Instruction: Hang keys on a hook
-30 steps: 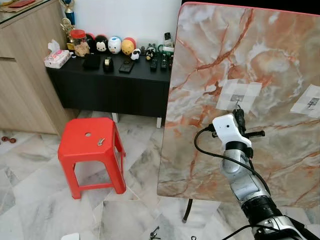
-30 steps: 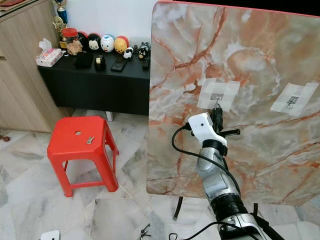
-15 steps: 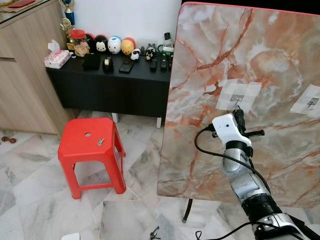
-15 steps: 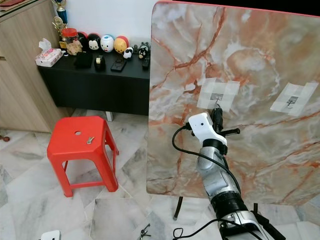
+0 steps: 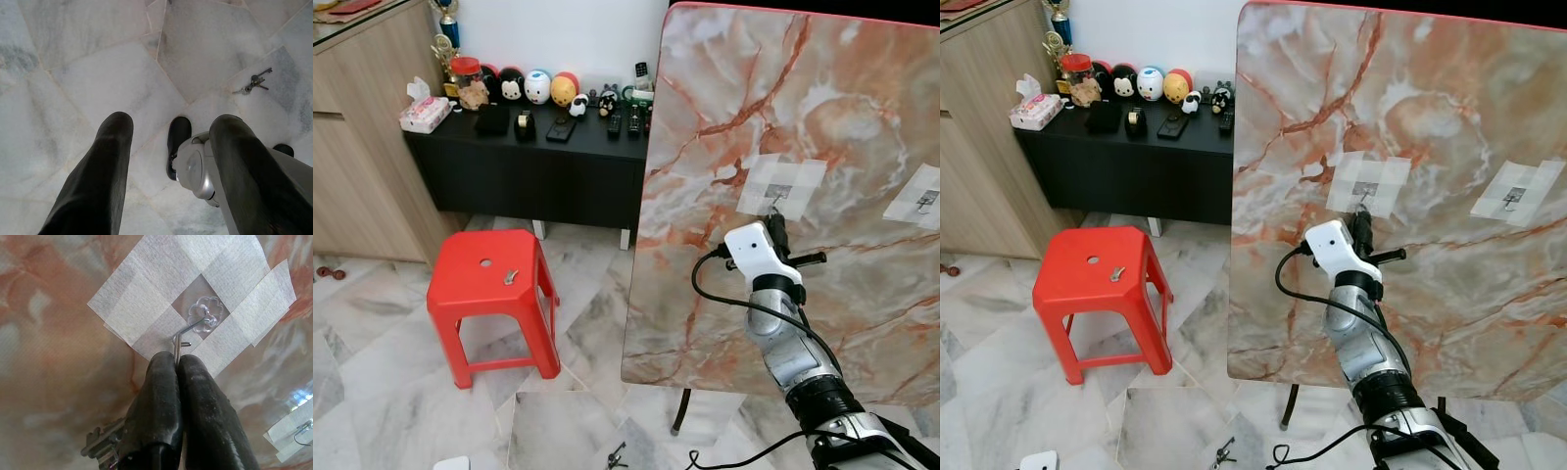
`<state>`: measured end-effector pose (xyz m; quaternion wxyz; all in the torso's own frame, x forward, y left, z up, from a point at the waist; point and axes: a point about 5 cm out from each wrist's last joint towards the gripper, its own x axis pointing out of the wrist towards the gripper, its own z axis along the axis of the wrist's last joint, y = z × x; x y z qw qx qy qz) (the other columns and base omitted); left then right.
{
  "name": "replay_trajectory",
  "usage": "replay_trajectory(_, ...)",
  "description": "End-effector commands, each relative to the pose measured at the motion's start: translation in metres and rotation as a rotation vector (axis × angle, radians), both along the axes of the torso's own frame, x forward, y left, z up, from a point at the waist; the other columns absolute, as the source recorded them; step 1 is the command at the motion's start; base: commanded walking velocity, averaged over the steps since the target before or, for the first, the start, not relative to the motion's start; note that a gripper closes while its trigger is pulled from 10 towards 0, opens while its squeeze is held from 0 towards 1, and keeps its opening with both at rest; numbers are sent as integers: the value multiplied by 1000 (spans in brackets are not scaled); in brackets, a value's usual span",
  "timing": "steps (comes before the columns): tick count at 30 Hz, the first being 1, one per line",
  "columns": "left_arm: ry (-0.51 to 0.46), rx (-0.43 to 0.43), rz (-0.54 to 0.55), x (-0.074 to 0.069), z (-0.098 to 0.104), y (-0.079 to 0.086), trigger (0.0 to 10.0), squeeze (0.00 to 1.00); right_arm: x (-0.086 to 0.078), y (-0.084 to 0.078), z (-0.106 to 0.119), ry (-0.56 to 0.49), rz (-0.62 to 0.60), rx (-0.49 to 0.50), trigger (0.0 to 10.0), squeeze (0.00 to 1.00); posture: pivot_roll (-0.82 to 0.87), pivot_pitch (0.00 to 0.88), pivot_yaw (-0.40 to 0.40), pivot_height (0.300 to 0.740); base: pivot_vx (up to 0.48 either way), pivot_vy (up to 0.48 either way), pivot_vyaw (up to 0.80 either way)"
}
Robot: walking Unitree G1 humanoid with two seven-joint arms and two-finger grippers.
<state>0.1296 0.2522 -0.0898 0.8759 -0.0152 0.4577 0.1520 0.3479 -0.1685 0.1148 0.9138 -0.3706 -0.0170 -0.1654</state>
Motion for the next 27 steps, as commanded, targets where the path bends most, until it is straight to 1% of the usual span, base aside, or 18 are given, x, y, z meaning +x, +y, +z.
replay_trajectory(1,13,-8,5,-5,-3,-4,10000,0,3,-1,4,-4,10,-6,10000,0,7,0,-78,740,0,0,0)
replay_trajectory(4,15,-6,4,-5,-3,-4,10000,0,3,-1,4,-6,10,0,10000,0,7,0,-78,740,0,0,0)
replay_trajectory(7,16,-6,4,-5,-3,-4,10000,0,3,-1,5,-26,9,50,10000,0,7,0,-78,740,0,0,0)
replay_trajectory(9,16,-6,4,-5,-3,-4,10000,0,3,0,6,-29,12,57,10000,0,7,0,-78,740,0,0,0)
replay_trajectory(10,16,-6,3,-5,-3,-4,10000,0,3,0,7,-41,11,65,10000,27,7,0,-78,740,0,0,0)
replay_trajectory(11,16,-7,3,-5,-3,-4,10000,0,3,1,10,-64,20,66,10000,1000,9,0,-80,740,0,0,0)
replay_trajectory(16,15,-8,4,-5,-3,-4,10000,0,2,4,13,-84,36,54,10000,1000,9,0,-80,740,0,0,0)
replay_trajectory(22,16,-10,1,-5,-3,-4,10000,0,-3,9,10,-82,67,64,10000,1000,8,0,-79,740,0,0,0)
replay_trajectory(25,17,-11,1,-5,-3,-4,10000,0,-8,15,5,-67,131,99,10000,1000,5,0,-80,740,0,0,0)
replay_trajectory(27,19,-10,1,-5,-3,-5,10000,0,-11,24,0,-41,228,148,10000,1000,5,0,-80,740,0,0,0)
